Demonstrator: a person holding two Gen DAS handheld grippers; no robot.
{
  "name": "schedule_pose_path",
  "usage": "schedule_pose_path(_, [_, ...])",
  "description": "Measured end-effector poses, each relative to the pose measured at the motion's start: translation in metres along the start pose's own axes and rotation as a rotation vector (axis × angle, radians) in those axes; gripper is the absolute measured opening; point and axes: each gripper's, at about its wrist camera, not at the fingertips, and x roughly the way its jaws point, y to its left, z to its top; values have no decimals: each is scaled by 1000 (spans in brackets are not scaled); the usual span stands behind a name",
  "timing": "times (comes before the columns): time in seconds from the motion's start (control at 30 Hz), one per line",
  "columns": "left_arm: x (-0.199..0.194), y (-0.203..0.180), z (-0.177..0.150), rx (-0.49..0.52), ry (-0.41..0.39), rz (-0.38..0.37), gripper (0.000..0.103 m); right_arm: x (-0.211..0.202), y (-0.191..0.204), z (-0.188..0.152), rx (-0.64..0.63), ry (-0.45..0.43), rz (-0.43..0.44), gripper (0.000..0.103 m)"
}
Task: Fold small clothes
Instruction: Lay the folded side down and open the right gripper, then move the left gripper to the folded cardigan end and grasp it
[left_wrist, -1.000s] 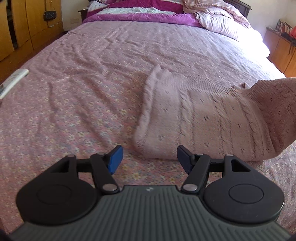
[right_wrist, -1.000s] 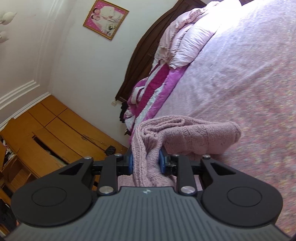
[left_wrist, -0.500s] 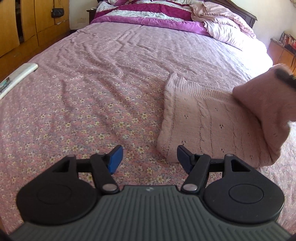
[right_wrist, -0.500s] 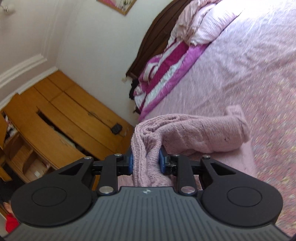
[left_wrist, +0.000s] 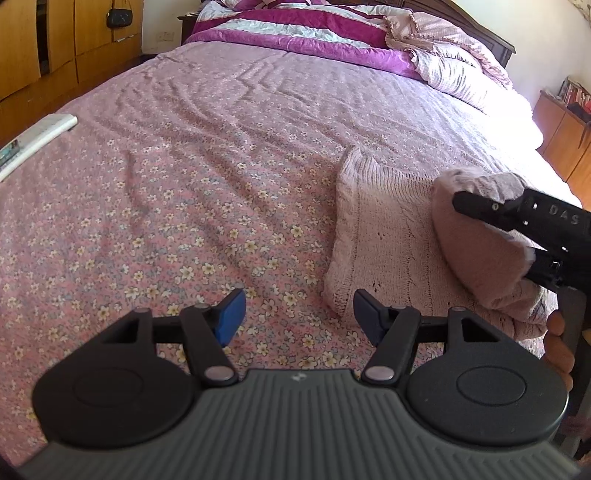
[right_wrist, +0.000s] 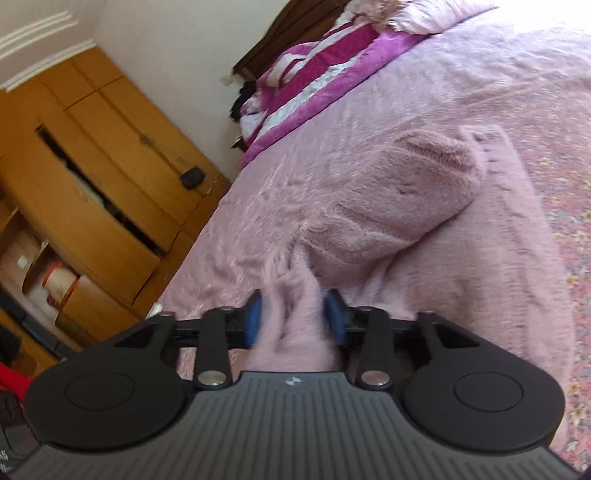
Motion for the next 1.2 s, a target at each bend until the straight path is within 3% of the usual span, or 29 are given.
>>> schedule_pose_path(0.03, [0,0,0,-1,-1,0,66,1,2,-1,-2,4,10,65])
schedule_pose_path(0.4, [-6,1,5,-19,-19,-50,66,-42,30,-16,-80,-48,7,78])
schedule_pose_path(0.7, [-6,-25,20,15,-43,-128,66,-106,13,-25,-147,-162,-146,90])
schedule_pose_path(0.9, [7,-56,34,81,-66,-183,66,-127,-22,-27,-93,-203,-230,94])
schedule_pose_path(1.2, [41,-123,50,309,-88,-216,66,-139,-62,-28,-50,-235,-276,95])
